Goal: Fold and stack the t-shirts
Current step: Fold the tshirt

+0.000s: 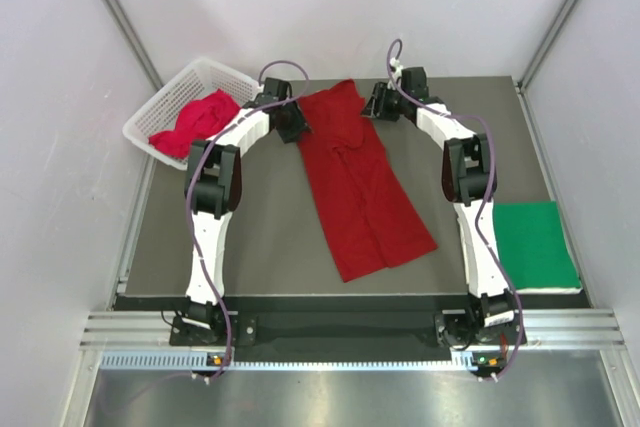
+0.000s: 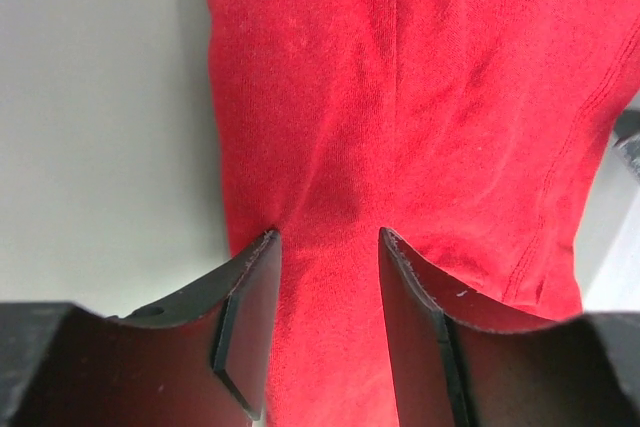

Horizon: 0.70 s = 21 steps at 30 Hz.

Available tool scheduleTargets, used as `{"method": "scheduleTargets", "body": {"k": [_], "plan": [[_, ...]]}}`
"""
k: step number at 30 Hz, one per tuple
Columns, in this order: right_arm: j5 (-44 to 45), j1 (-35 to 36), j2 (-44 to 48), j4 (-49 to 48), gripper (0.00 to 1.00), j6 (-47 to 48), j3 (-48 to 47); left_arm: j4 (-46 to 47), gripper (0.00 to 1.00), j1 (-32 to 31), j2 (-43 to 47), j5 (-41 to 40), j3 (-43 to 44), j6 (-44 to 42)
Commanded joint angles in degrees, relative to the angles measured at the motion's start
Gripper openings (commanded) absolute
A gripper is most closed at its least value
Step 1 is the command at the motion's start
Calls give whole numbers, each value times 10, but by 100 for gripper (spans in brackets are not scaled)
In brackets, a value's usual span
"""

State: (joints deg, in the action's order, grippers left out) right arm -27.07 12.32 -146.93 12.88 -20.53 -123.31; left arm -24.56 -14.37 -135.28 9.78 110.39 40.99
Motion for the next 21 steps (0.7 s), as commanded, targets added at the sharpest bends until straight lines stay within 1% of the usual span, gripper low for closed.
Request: {"method": "scheduleTargets", "body": {"k": [1,7,9,12,15,16,17,18,21], "plan": [[-11,-5,-25,-53,50,-21,-52,-38,50,2,-16,-42,25,-23],[-20,-3,-51,-73,45,-59,-59,-37,50,3,-38,-38,45,-21],[-22,0,-56,-79,45,-68,-61,-37,49,3,-44,-35,54,-22],[-24,3,-63,-89,42,-75,-62,-32,49,3,-53,-34,60,-24],[-28,6,-68,-102,29,-89,-62,-25,48,3,-60,-33,62,-26],[-22,4,-68,-104,13,-87,-62,-24,48,3,-63,-33,64,-28],[-17,3,-66,-104,4,-90,-60,-23,48,3,-67,-29,72,-29],[-6,0,-59,-109,0,-93,-52,-22,48,3,-75,-22,76,-32],[14,-7,-35,-144,0,-110,-19,-14,47,3,-95,-13,104,-35]]}}
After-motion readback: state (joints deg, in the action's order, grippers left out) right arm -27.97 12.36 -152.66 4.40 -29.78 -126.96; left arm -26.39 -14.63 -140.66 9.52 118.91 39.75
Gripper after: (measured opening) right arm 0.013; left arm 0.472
